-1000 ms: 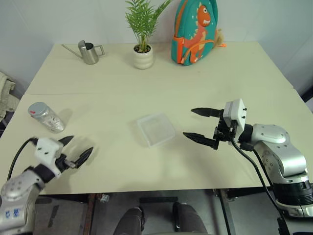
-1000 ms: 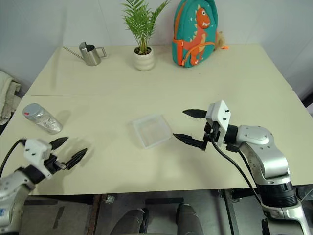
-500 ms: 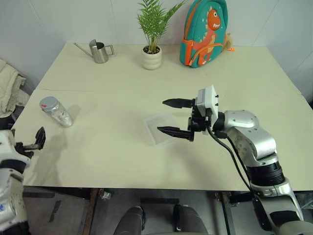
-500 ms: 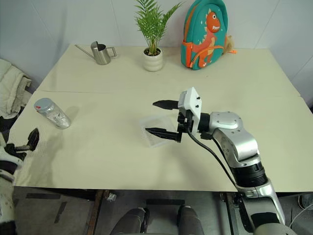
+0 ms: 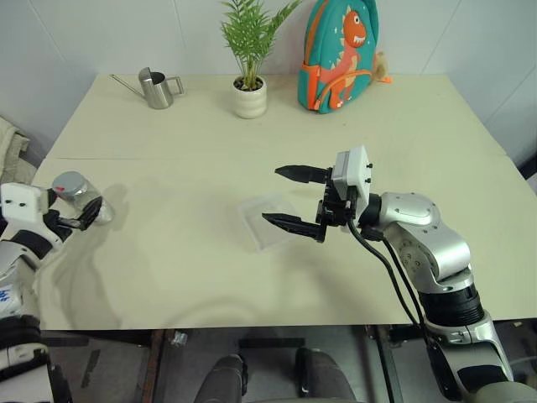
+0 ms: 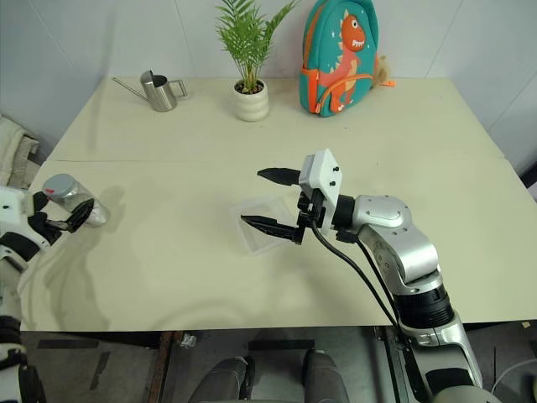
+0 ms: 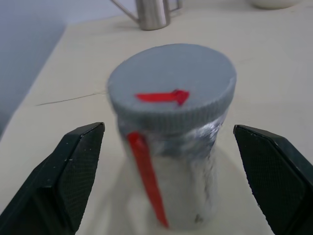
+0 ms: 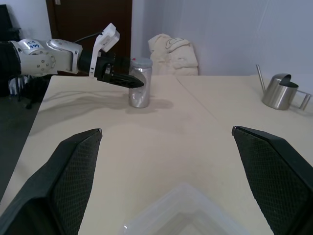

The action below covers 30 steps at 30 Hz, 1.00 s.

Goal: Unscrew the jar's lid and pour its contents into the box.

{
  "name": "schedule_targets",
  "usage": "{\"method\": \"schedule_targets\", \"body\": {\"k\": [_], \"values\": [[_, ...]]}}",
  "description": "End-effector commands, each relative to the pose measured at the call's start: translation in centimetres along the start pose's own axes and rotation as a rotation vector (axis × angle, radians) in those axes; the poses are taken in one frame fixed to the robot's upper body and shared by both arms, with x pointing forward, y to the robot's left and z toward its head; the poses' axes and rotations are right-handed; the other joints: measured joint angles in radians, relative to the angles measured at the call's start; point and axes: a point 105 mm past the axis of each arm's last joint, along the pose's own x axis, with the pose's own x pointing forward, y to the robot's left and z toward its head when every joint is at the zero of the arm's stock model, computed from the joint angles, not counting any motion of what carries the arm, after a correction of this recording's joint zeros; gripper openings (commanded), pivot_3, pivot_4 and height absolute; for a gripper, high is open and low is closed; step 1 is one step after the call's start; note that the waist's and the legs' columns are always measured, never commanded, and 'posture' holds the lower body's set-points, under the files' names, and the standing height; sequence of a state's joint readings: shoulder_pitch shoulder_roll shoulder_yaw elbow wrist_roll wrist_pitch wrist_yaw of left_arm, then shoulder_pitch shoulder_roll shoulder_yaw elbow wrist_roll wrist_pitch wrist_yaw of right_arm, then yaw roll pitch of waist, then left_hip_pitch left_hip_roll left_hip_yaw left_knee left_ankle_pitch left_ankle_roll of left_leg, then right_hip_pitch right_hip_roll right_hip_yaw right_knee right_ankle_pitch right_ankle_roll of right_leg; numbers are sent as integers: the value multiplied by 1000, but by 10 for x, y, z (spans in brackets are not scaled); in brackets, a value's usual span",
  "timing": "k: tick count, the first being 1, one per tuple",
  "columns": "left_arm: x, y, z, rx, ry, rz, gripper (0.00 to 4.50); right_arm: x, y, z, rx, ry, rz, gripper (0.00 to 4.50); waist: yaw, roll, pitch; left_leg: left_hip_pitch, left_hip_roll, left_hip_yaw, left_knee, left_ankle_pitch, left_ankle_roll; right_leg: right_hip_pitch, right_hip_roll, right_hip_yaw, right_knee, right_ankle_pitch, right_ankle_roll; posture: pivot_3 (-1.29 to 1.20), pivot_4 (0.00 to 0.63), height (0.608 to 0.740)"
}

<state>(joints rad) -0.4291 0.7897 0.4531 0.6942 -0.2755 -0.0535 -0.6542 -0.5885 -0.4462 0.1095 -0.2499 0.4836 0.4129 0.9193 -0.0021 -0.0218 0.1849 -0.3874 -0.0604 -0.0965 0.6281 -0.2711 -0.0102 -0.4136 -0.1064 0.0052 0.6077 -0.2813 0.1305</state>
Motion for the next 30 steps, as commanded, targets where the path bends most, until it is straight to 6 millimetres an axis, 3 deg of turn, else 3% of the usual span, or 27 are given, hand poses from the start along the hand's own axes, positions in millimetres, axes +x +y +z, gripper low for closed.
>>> {"method": "schedule_targets", "body": {"k": [1,8,11,17,22,26,28,30], "values": [[10,1,5,37,2,-43,4490,-3,3,13,-38,-31,-9,4500,1,0,0,0,0,0,0,0,0,0,0,0,0,0,0,0,150,740],[27,1,8,47,16,-55,4490,-10,3,13,-40,-11,-48,4500,-2,0,0,0,0,0,1,0,0,0,2,0,4,0,0,0,150,740],[28,0,5,35,18,-64,3886,-12,4,12,-36,-5,-58,4500,-2,0,0,0,1,1,1,0,0,-1,2,0,4,0,0,0,150,740],[25,-3,-1,16,1,-71,2040,-14,6,8,-22,2,-77,4500,0,0,0,-1,1,2,1,-1,1,-1,2,0,4,0,0,0,150,740],[26,-7,31,18,-138,-90,2039,-15,7,3,-23,17,-74,4500,0,-1,0,-1,2,2,1,-1,1,-1,2,0,5,0,0,0,150,740],[26,-44,74,30,-270,-241,2039,-15,6,2,-20,22,-76,4500,1,-1,0,-1,2,2,1,-1,1,0,1,1,4,0,0,0,150,740],[18,-82,95,1,-300,-412,2039,-12,5,4,-12,16,-76,4500,0,-1,0,-1,2,1,1,-1,1,0,0,1,4,0,0,0,150,740],[8,-118,104,-9,-271,-578,2039,-5,7,13,-4,-7,-48,4500,-2,0,0,-2,2,1,1,-1,1,0,-3,2,4,0,0,0,150,740]]}}
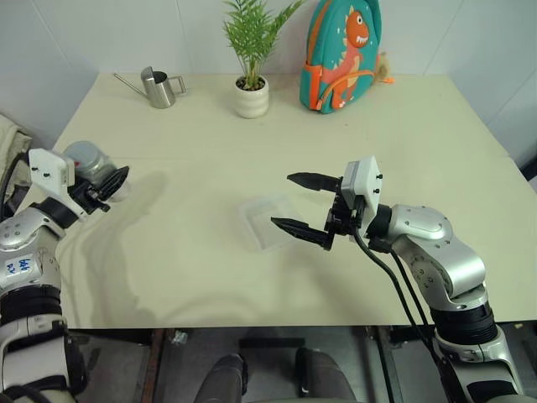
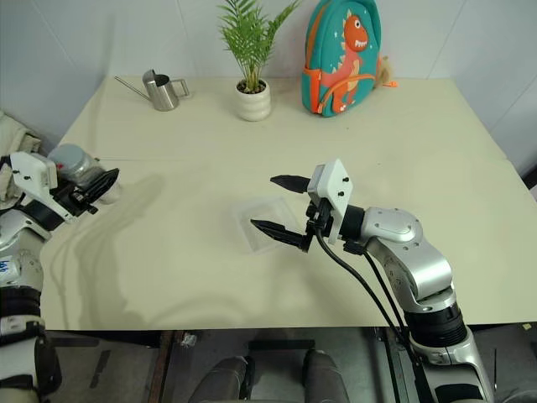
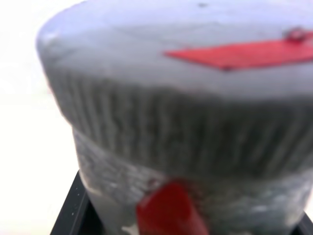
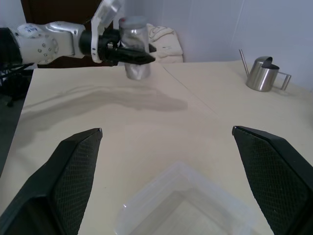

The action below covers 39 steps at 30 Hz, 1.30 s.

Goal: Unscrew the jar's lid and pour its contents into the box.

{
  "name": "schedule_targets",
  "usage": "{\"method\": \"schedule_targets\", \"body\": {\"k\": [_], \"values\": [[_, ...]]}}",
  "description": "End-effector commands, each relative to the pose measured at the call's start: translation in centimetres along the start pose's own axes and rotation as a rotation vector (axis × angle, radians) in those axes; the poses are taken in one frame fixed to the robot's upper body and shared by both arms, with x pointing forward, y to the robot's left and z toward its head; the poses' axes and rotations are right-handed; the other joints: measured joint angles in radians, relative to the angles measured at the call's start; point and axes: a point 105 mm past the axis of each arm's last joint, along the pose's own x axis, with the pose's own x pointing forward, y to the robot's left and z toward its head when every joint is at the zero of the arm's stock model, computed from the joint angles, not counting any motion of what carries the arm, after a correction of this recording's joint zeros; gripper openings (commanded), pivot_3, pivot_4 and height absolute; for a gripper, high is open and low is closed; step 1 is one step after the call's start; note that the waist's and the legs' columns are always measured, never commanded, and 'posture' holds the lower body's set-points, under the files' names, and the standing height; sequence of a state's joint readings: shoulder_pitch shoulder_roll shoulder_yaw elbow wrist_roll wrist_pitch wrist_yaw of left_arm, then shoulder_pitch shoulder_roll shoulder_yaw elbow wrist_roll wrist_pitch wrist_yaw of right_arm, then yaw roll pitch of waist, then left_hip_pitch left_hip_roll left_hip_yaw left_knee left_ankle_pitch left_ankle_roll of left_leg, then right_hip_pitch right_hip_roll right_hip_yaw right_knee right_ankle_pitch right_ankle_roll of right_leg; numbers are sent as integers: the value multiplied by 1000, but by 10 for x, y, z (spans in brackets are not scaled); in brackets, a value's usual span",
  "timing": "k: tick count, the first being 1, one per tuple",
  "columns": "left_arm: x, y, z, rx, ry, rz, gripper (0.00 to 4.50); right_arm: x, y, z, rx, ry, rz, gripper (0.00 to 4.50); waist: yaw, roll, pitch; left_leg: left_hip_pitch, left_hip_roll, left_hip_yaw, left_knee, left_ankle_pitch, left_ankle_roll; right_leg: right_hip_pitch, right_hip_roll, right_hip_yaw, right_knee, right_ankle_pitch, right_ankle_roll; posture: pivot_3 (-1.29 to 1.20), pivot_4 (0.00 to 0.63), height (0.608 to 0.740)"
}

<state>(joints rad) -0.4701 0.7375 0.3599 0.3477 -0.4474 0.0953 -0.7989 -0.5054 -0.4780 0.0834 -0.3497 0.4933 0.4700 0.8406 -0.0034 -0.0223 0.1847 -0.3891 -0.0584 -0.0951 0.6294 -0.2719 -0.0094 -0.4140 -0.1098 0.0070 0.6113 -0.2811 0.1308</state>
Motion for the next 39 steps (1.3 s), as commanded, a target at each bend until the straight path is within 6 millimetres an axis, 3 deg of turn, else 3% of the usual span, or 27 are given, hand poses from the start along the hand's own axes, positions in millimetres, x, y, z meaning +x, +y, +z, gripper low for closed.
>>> {"method": "schedule_targets", "body": {"k": [1,6,15,21,36,39], "values": [[12,-57,32,-44,-22,-261,2039,11,7,23,-34,-53,63,4500,-1,1,0,0,0,0,0,0,0,0,0,0,0,0,0,0,150,740],[22,-94,35,-106,58,-435,2039,34,16,52,16,-121,140,4500,-19,1,1,2,2,-1,-1,0,-1,0,1,0,-1,-1,-2,0,150,740],[37,-149,28,-65,87,-654,2039,63,13,53,86,-60,137,4500,-22,1,1,2,1,-1,-2,1,-2,0,7,0,0,-1,-3,0,150,740],[43,-161,30,-67,84,-713,2039,77,16,51,115,-53,144,4500,-24,1,1,0,2,-1,-2,2,-5,-2,8,0,0,-1,-3,0,150,740],[46,-166,31,-55,76,-737,2039,86,21,46,143,-55,154,4500,-23,1,1,0,2,-1,-1,1,-5,-2,8,0,1,-1,-3,0,150,740],[47,-166,33,-54,70,-737,2039,87,21,44,131,-46,155,3863,-24,1,1,0,2,-1,-2,1,-5,-3,9,0,1,-1,-3,0,150,740]]}}
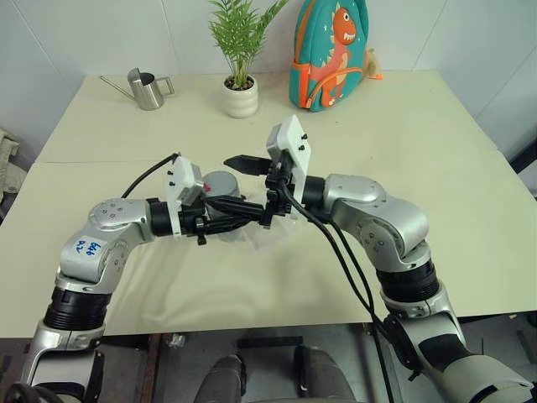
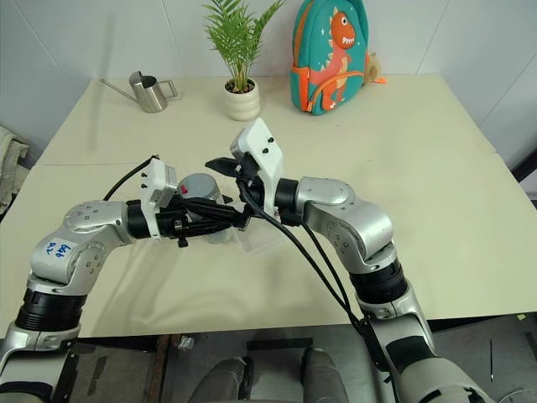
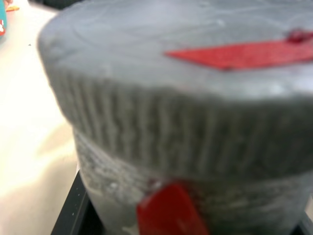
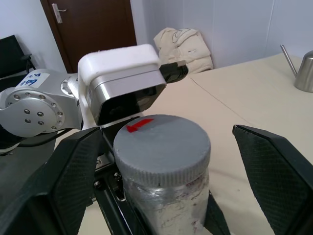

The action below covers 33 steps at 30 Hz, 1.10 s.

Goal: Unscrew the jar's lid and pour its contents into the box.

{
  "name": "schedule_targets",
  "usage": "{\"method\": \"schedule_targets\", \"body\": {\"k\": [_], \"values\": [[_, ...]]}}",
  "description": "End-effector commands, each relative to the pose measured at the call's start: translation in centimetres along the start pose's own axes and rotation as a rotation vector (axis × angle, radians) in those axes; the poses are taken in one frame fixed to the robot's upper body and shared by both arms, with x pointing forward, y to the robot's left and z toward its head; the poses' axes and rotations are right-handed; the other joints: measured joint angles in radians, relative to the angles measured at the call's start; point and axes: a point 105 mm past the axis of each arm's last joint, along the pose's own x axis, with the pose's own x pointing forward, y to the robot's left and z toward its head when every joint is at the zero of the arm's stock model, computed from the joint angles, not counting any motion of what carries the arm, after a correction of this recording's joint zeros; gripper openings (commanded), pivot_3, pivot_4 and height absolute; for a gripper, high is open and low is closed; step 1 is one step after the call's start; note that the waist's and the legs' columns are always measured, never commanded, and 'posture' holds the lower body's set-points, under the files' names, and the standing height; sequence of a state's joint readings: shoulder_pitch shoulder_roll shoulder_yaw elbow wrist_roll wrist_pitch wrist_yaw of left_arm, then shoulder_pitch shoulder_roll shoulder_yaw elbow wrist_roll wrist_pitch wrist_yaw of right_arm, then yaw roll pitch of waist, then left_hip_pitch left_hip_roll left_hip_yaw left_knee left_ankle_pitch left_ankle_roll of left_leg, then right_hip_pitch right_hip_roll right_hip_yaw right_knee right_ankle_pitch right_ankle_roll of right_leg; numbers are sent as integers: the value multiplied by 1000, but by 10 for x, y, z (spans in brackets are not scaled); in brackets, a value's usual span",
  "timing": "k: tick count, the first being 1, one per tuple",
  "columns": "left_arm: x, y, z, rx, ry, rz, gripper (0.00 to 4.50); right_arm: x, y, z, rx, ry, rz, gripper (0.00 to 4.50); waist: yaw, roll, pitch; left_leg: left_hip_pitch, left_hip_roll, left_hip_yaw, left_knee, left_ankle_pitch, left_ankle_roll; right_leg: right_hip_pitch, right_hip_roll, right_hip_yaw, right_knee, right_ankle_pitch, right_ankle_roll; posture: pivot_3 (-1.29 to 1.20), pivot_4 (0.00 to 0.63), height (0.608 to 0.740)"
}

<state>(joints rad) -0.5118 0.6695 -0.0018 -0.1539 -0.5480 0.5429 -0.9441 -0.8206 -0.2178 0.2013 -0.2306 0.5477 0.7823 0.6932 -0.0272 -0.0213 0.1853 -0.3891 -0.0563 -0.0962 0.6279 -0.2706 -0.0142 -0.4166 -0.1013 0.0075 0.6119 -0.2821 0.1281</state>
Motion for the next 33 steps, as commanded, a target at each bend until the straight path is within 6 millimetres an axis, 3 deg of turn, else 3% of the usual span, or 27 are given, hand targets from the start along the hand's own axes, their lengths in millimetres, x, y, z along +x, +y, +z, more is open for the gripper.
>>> {"method": "schedule_targets", "body": {"k": [1,4,5,9,13,17,20,26,30,33], "values": [[3,-2,14,59,-29,-17,2039,4,5,11,-68,-22,25,3547,0,0,0,0,0,0,0,0,0,0,0,0,0,0,0,0,150,740],[4,-4,16,66,-33,-29,2039,5,4,13,-73,-30,22,2549,0,0,0,0,0,0,0,0,0,0,0,0,0,0,0,0,150,740],[4,-4,17,67,-33,-32,2039,5,4,14,-74,-35,21,2534,0,0,0,0,0,0,0,0,0,0,0,0,0,0,0,0,150,740],[2,-4,14,70,-17,-40,2039,1,-1,20,-82,-57,12,2534,0,0,0,0,0,0,0,0,0,0,0,0,0,0,0,0,150,740],[-1,-32,15,42,11,-297,2039,-9,8,25,-122,-44,163,2534,0,0,0,0,0,0,0,0,0,0,1,0,0,0,0,0,150,740],[4,-33,28,26,-21,-380,2039,-15,24,31,-141,-16,354,2534,2,0,0,-1,0,0,1,-1,1,0,1,0,-1,0,0,0,150,740],[7,-34,27,80,-37,-411,2039,-21,31,36,-154,-8,452,2534,2,0,0,-1,0,0,1,-1,1,1,0,-1,-1,0,0,0,150,740],[8,-22,21,159,-58,-321,2039,-29,30,37,-182,10,477,2534,-1,1,0,-1,1,1,1,0,-1,0,2,0,-1,0,0,0,150,740],[6,-11,23,183,-84,-234,2039,-29,16,35,-195,8,381,2534,1,1,0,-1,1,1,2,0,-1,0,2,0,-1,0,0,0,150,740],[3,1,27,179,-65,-155,2039,-36,6,34,-185,10,322,3526,2,1,0,-1,1,1,2,0,-1,0,1,0,-1,0,0,0,150,740]]}}
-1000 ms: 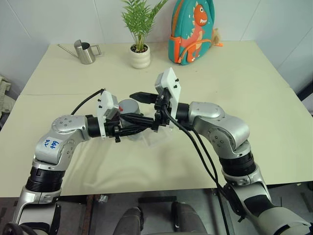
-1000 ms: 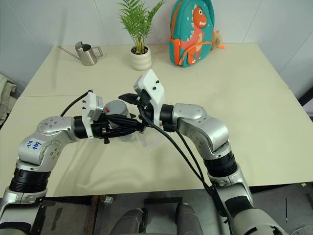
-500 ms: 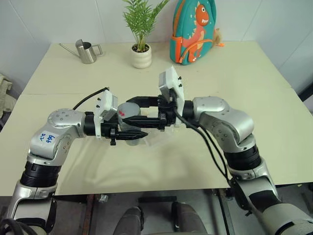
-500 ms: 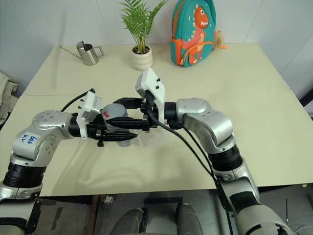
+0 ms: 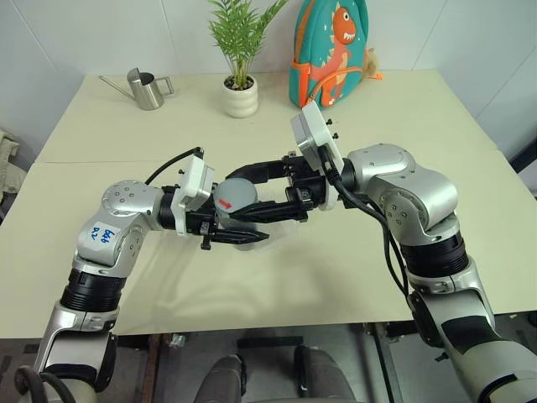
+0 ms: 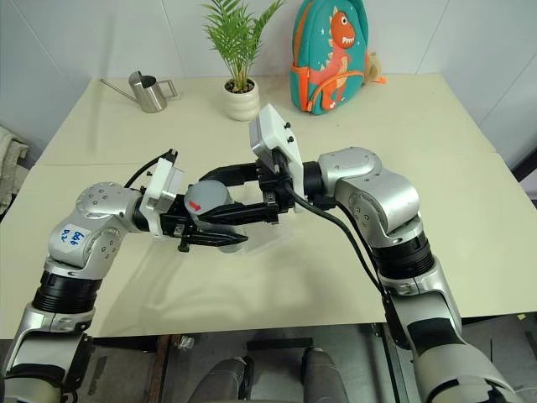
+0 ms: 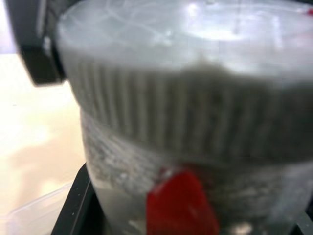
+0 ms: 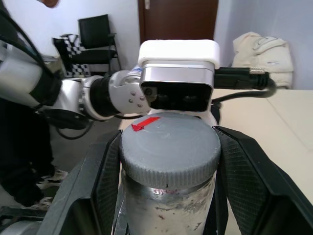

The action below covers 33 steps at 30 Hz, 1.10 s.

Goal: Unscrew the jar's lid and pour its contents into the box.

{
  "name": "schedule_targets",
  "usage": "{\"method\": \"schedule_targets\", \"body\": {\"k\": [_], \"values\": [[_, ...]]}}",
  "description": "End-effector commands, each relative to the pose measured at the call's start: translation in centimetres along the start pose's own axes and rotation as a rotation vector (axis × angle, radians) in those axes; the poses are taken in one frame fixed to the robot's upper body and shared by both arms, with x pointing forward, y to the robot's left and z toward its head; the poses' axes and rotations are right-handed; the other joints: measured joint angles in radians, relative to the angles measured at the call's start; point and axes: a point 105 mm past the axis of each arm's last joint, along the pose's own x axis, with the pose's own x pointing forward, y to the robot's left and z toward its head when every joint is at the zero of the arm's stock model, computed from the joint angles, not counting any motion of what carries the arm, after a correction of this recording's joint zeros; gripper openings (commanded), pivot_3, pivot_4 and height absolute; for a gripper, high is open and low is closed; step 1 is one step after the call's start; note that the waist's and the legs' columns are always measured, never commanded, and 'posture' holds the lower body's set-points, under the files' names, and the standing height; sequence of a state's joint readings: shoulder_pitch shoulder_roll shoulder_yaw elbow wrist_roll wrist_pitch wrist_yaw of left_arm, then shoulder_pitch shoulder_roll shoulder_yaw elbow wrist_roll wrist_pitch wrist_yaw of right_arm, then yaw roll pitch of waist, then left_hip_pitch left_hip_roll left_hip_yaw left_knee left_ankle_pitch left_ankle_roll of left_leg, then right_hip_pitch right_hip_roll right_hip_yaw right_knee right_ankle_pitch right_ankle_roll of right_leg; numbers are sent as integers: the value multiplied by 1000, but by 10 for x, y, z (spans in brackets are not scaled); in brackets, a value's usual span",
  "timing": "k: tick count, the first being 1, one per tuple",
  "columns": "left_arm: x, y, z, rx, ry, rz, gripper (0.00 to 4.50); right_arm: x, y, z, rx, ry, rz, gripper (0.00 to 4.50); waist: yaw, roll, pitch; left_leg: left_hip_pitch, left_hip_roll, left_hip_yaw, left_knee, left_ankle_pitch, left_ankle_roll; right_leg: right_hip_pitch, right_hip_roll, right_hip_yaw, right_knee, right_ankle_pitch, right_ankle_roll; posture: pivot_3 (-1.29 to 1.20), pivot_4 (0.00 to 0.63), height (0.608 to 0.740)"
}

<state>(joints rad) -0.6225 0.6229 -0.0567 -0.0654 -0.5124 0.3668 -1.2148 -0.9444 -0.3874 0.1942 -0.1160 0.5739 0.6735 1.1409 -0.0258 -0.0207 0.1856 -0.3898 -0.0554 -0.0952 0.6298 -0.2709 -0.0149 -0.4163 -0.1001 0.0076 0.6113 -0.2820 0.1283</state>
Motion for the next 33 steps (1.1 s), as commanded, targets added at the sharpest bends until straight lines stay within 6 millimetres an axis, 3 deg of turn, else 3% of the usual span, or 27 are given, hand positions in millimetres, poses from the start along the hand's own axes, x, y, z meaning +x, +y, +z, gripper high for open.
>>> {"method": "schedule_targets", "body": {"k": [1,3,9,20,33], "values": [[-17,21,7,13,16,159,2039,-13,-2,14,-56,-47,-43,3864,1,0,0,0,0,0,0,0,0,0,0,0,0,0,0,0,150,740],[-21,23,10,14,11,184,2039,-20,-3,17,-61,-75,-72,4475,1,0,0,0,0,0,0,0,0,0,0,0,0,0,0,0,150,740],[-32,24,7,-2,28,223,2039,-28,-7,18,-104,-81,-145,4475,0,0,0,0,0,0,-1,0,-1,0,0,0,-1,0,0,0,150,740],[-21,18,10,-58,-1,171,2039,10,-18,14,-103,-53,-237,4475,-1,0,0,-1,0,0,0,0,-1,-1,0,0,1,0,0,0,150,740],[-10,13,14,-54,-8,121,2039,21,-37,14,-128,-81,-255,4475,-2,0,0,-1,0,0,0,1,-2,-1,1,0,1,0,0,0,150,740]]}}
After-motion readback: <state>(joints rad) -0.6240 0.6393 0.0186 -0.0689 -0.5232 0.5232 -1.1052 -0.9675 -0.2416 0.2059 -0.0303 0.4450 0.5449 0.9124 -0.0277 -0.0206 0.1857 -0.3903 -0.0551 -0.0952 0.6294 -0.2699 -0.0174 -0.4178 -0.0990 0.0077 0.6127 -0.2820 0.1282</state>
